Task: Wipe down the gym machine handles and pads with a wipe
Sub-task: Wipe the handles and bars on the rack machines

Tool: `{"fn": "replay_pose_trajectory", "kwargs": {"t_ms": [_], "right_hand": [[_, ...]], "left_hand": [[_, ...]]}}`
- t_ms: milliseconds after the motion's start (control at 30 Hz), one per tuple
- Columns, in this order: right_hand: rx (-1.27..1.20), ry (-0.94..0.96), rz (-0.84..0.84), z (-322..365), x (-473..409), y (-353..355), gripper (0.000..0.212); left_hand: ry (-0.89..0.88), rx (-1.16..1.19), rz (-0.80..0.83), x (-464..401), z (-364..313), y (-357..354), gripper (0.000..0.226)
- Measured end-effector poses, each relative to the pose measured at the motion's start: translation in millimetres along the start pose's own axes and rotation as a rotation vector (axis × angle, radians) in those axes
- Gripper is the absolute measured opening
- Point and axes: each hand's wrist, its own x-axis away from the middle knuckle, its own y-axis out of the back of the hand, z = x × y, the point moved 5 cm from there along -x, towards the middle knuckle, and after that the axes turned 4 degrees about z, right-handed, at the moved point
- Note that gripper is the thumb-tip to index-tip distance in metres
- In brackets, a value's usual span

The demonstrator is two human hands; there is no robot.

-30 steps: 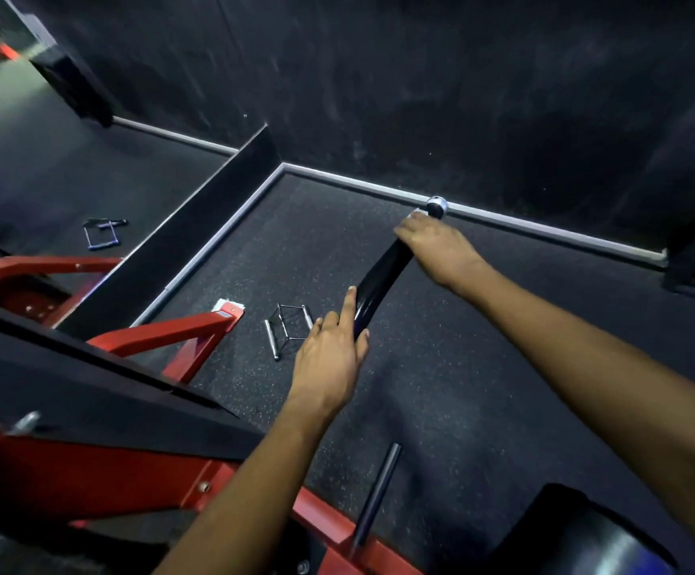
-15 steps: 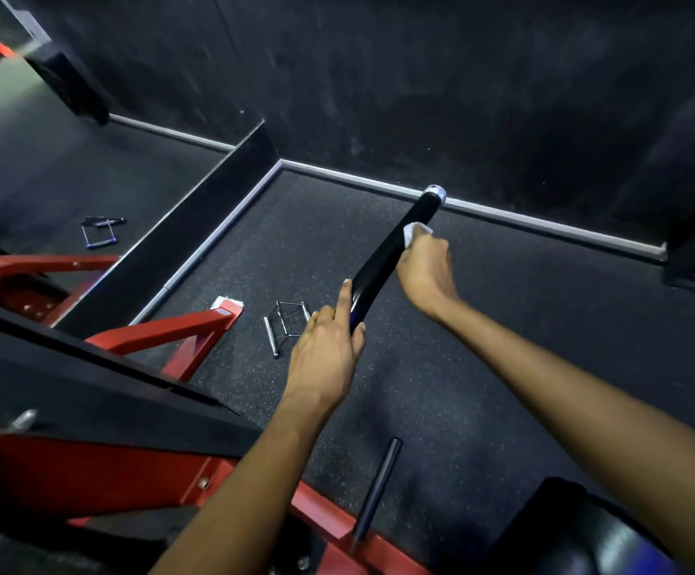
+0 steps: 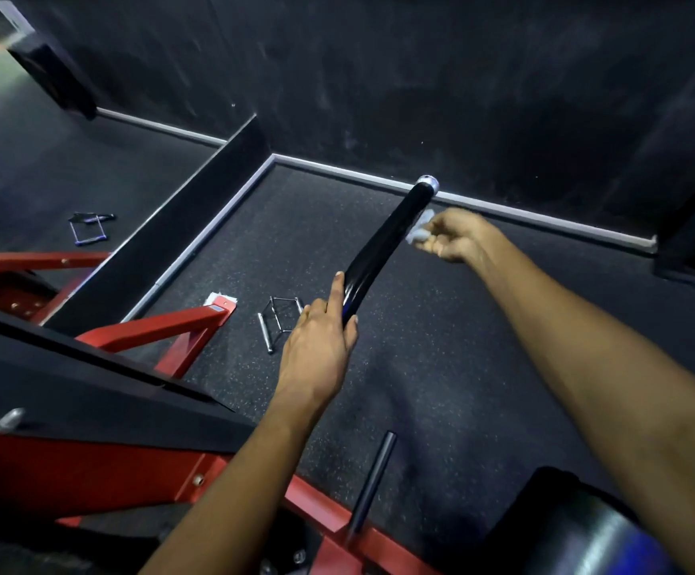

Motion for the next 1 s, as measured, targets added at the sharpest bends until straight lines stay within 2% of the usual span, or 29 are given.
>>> {"fn": "replay_pose_trajectory", "kwargs": {"t_ms": [67, 167, 300, 367, 467, 533, 633, 700, 767, 833, 900, 1000], "right_hand": [[-0.115, 0.084, -0.042, 20, -3, -1, 0.041], [-0.048, 0.141, -0.077, 25, -3, -4, 0.039], [0.186, -0.083, 0.128, -7, 1, -4, 0.036], [0.236, -0.112, 0.175, -8, 4, -2, 0.036], [-0.061, 0.021, 0.065, 12, -4, 1, 0.041], [-0.169, 0.111, 0.016, 21, -10, 3, 0.043], [0.01, 0.03, 0.02, 2, -6, 7, 0.039], [0.205, -0.078, 0.116, -15, 3, 4, 0.03], [0.279, -0.094, 0.196, -18, 6, -2, 0.028], [0.213, -0.03, 0.125, -7, 0, -4, 0.035], [0.042, 0.055, 0.0, 5, -16, 0, 0.039], [-0.059, 0.173, -0.096, 8, -30, 0, 0.029]], "left_hand": [[-0.009, 0.007, 0.003, 2, -1, -2, 0.061], [-0.015, 0.017, 0.005, 4, -2, -3, 0.061], [-0.016, 0.011, 0.003, 2, -2, -3, 0.061], [-0.019, 0.013, 0.001, 2, -2, -3, 0.061], [-0.016, 0.016, 0.003, 3, -1, -4, 0.061], [-0.009, 0.018, 0.003, 3, -1, -5, 0.061], [-0.004, 0.012, 0.008, 3, 0, -5, 0.061], [-0.005, 0.008, 0.011, 2, 0, -6, 0.061], [-0.001, 0.004, 0.012, 2, 1, -6, 0.061], [0.009, 0.008, 0.016, 2, 1, -7, 0.061], [0.008, 0.012, 0.014, 3, 0, -7, 0.061], [0.004, 0.015, 0.009, 5, -2, -7, 0.061]]}}
